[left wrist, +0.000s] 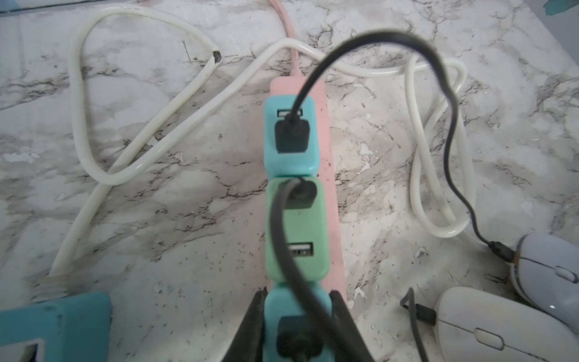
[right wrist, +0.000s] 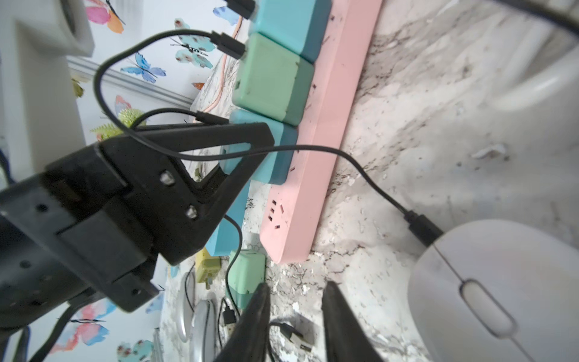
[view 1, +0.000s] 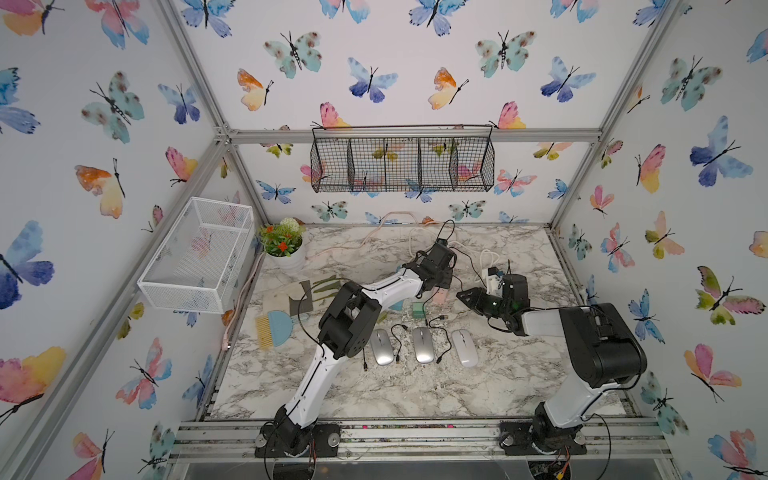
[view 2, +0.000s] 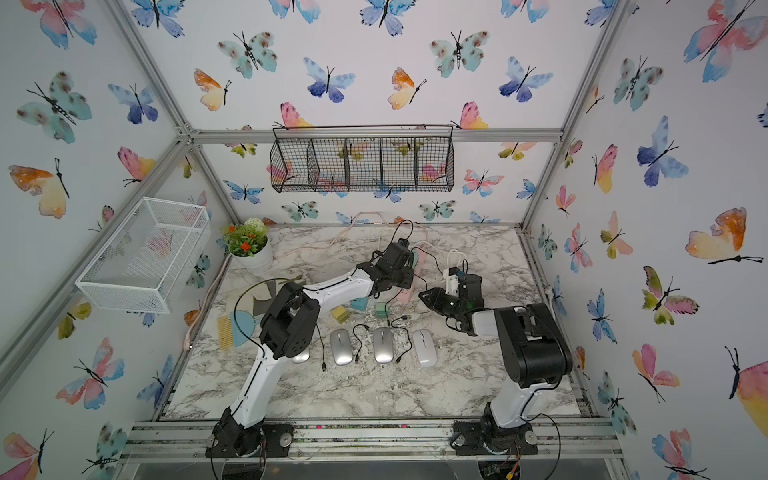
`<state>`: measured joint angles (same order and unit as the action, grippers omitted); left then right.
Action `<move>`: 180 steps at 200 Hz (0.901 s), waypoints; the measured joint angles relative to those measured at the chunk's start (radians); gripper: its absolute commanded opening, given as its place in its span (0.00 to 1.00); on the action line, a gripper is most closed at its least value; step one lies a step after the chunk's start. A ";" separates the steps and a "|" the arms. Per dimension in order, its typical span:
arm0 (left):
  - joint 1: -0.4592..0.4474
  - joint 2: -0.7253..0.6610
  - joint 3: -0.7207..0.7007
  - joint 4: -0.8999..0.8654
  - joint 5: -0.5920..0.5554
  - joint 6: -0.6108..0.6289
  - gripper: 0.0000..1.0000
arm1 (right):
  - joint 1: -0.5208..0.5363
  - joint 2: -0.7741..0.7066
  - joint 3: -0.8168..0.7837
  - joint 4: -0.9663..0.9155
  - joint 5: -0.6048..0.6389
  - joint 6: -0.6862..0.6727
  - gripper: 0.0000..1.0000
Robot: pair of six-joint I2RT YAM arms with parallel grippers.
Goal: Unplug the wireless mouse
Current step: Remove the plug from the socket.
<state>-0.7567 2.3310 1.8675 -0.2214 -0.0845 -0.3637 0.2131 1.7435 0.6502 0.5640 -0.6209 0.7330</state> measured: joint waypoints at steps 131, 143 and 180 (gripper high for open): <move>0.106 -0.013 -0.098 0.140 0.392 -0.138 0.00 | 0.039 0.208 0.121 0.144 -0.039 0.119 0.49; 0.107 -0.013 -0.099 0.142 0.398 -0.139 0.00 | 0.043 0.223 0.134 0.154 -0.041 0.127 0.46; 0.107 -0.013 -0.108 0.155 0.403 -0.142 0.00 | 0.049 0.249 0.156 0.146 -0.033 0.150 0.34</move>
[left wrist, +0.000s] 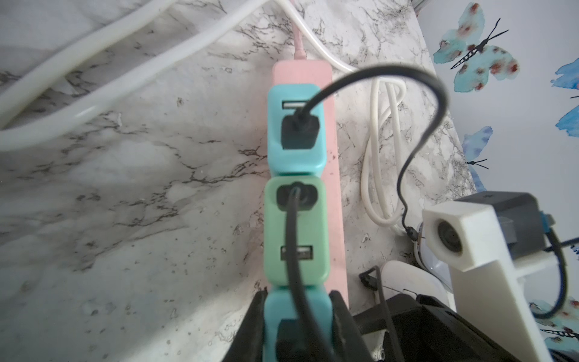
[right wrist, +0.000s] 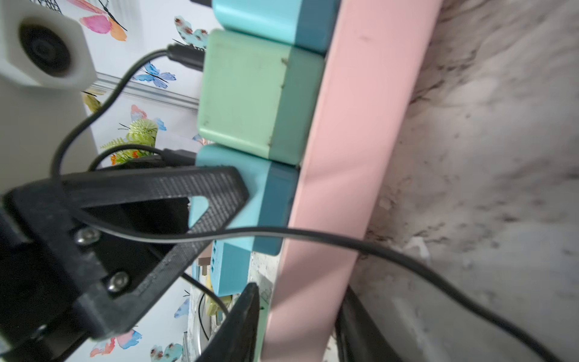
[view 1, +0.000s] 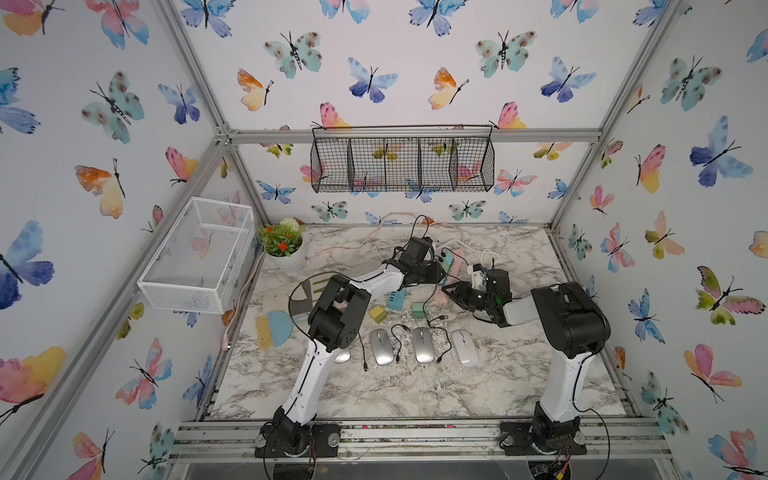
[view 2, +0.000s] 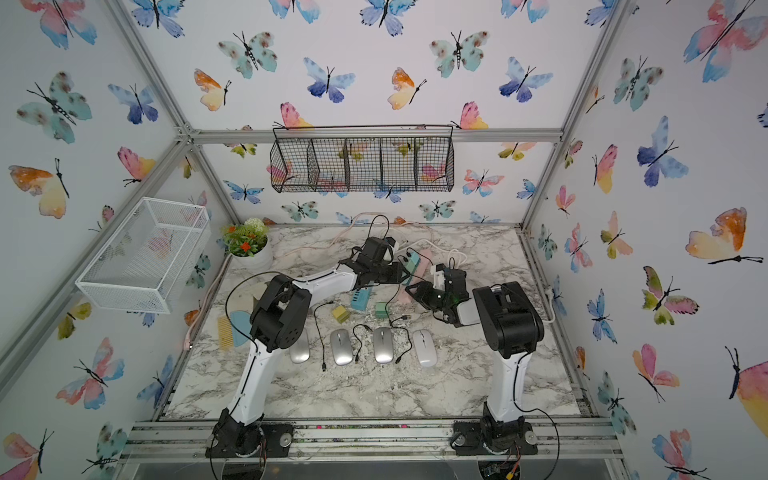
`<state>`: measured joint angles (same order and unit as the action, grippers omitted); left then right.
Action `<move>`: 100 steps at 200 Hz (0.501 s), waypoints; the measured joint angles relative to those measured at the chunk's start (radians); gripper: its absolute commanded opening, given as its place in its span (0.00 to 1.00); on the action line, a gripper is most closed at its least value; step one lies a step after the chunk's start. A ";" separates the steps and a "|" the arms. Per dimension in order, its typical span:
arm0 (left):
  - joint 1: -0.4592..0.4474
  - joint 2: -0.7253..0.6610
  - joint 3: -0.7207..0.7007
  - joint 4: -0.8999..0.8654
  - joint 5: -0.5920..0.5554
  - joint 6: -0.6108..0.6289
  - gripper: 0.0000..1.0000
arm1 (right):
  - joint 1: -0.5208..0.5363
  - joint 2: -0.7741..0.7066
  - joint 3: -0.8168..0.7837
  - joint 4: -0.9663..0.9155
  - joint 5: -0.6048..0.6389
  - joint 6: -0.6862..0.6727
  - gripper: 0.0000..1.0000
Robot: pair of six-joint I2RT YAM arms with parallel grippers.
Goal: Unplug the wireless mouse
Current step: Remove the plug from the socket.
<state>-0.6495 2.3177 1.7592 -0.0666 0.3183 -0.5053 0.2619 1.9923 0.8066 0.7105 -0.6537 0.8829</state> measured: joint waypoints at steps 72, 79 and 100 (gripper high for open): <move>-0.052 -0.083 -0.113 0.055 -0.167 0.099 0.00 | 0.007 -0.012 -0.006 -0.034 0.018 0.078 0.01; -0.056 -0.095 -0.131 0.063 -0.181 0.101 0.00 | 0.010 -0.014 -0.010 -0.034 0.018 0.078 0.01; -0.052 -0.119 -0.175 0.092 -0.182 0.086 0.00 | 0.019 -0.020 -0.016 -0.034 0.018 0.077 0.01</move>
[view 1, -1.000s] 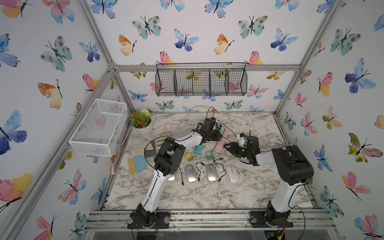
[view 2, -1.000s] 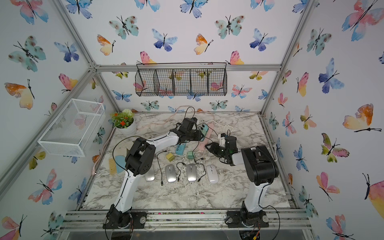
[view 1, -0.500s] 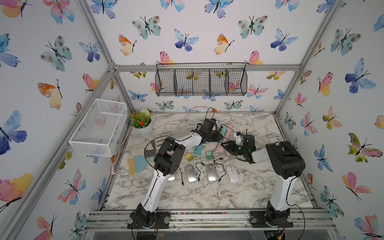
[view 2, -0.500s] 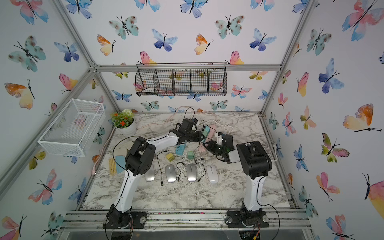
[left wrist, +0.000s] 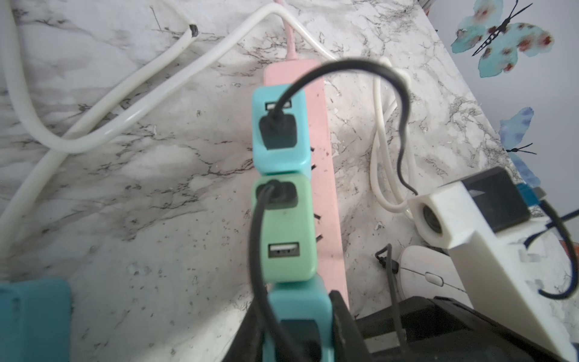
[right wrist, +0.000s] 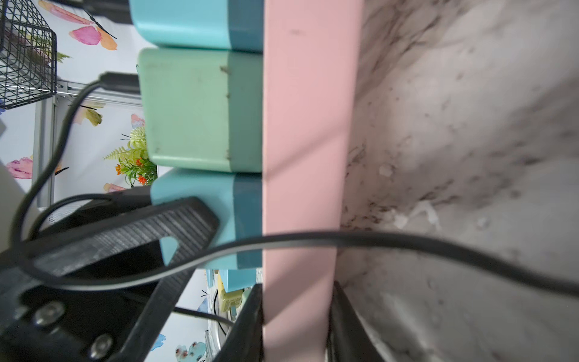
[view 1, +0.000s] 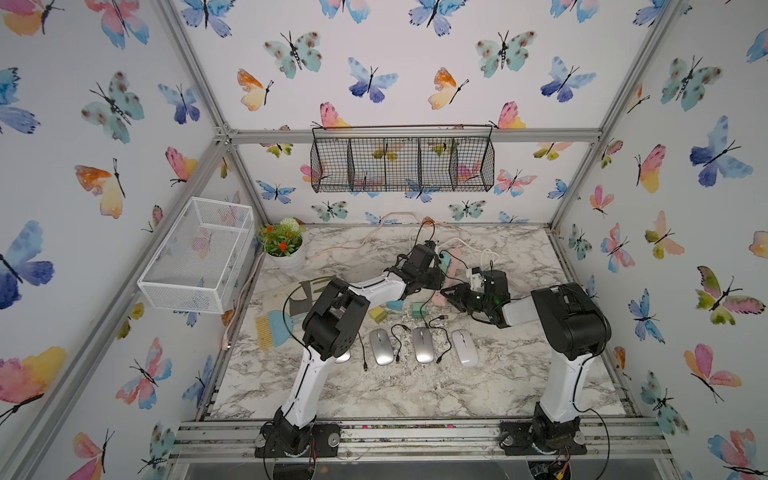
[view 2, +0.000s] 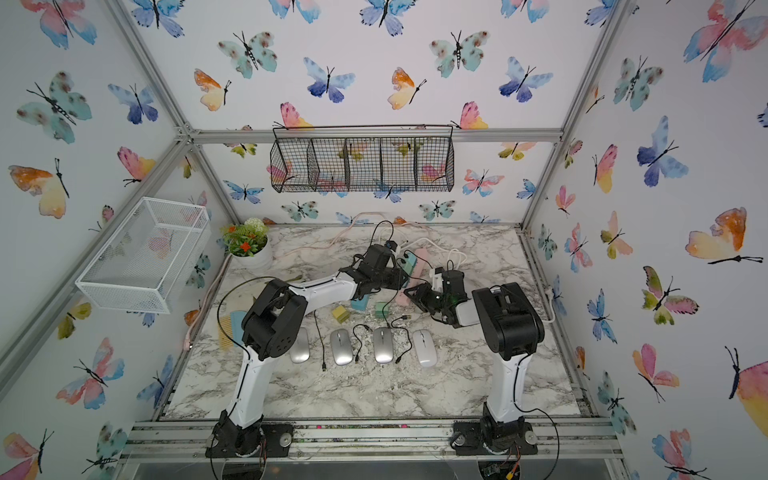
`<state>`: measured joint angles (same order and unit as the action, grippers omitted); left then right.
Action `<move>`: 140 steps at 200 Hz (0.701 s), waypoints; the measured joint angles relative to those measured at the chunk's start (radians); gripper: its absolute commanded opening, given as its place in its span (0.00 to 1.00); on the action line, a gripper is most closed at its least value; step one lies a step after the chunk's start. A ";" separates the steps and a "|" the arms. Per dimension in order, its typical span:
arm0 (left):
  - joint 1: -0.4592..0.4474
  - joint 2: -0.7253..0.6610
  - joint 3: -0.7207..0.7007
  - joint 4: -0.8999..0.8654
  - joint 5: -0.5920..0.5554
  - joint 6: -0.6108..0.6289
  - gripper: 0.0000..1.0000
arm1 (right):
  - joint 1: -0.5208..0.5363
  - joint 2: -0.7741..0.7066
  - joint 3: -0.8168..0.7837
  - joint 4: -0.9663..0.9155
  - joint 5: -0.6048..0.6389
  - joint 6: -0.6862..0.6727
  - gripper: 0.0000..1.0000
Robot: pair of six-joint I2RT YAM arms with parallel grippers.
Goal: Unplug the wireless mouse
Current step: Remove the plug from the socket.
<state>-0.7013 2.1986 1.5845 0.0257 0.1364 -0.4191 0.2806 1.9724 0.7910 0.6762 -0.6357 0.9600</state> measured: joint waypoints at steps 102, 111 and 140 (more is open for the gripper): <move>0.012 -0.018 -0.041 0.029 0.004 -0.051 0.00 | 0.005 -0.002 0.000 -0.008 -0.003 -0.002 0.01; 0.016 -0.018 -0.042 0.029 0.023 -0.057 0.00 | 0.007 -0.002 0.000 -0.008 -0.001 -0.002 0.01; -0.023 -0.020 -0.011 -0.026 -0.074 -0.014 0.00 | 0.008 -0.002 0.000 -0.009 -0.002 -0.003 0.01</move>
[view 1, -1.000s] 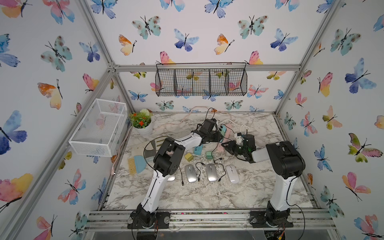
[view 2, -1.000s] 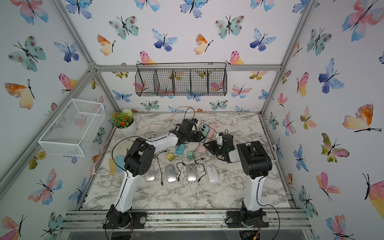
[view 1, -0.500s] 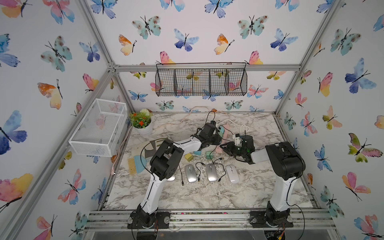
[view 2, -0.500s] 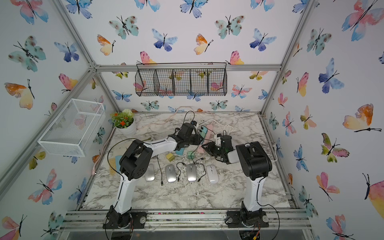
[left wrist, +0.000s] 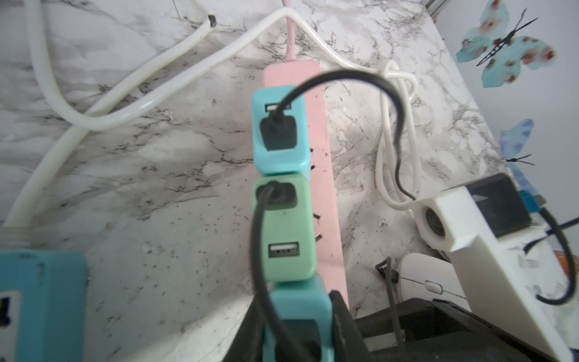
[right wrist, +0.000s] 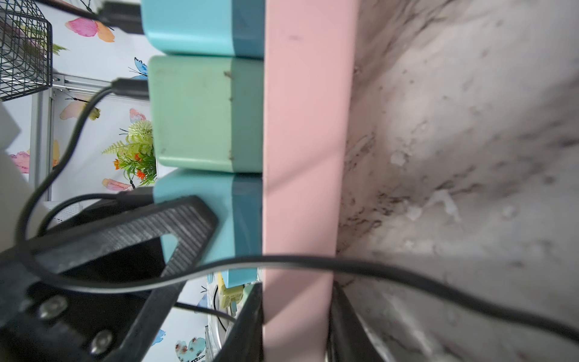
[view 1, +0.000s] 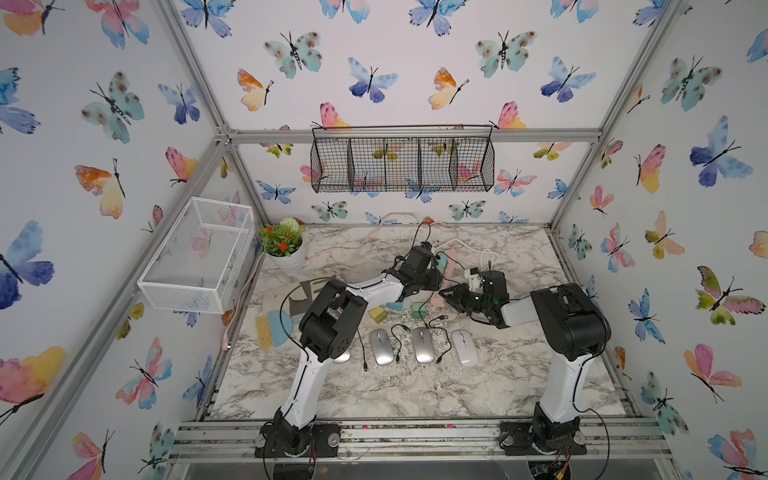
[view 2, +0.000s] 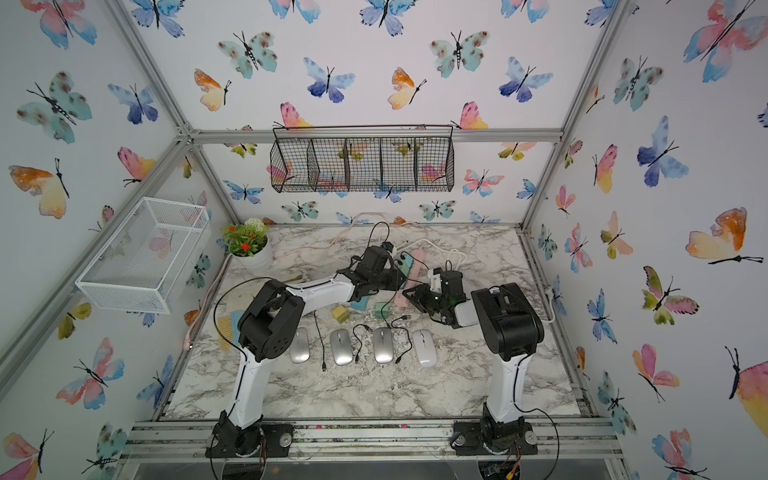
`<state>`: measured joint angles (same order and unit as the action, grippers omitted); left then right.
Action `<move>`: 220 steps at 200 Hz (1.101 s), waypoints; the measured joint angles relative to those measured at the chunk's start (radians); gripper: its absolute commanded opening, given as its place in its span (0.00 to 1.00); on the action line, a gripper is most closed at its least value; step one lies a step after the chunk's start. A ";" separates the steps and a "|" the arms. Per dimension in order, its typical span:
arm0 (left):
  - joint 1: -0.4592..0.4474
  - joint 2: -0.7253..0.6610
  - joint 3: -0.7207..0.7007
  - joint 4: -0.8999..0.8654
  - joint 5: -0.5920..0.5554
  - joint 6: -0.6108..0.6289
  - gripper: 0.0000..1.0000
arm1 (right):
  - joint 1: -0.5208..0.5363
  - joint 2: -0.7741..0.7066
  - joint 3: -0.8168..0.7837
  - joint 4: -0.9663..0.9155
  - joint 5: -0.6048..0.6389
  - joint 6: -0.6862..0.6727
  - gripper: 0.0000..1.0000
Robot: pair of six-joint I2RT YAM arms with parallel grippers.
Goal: Unplug the wireless mouse
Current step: Remove the plug from the socket.
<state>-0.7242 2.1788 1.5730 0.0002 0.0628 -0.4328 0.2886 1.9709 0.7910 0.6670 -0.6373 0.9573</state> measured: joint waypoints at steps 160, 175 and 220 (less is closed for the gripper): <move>-0.023 -0.019 0.050 -0.137 -0.064 0.006 0.00 | 0.005 0.000 0.000 -0.009 -0.032 -0.031 0.01; -0.012 -0.019 0.040 -0.127 -0.035 -0.001 0.00 | 0.005 0.000 0.000 -0.009 -0.031 -0.031 0.01; -0.034 -0.020 0.049 -0.142 -0.088 0.003 0.00 | 0.002 0.000 0.000 -0.016 -0.039 -0.037 0.01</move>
<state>-0.7582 2.1590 1.6222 -0.1417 -0.0250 -0.4297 0.2905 1.9709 0.7914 0.6514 -0.6765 0.9203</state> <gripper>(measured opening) 0.268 0.305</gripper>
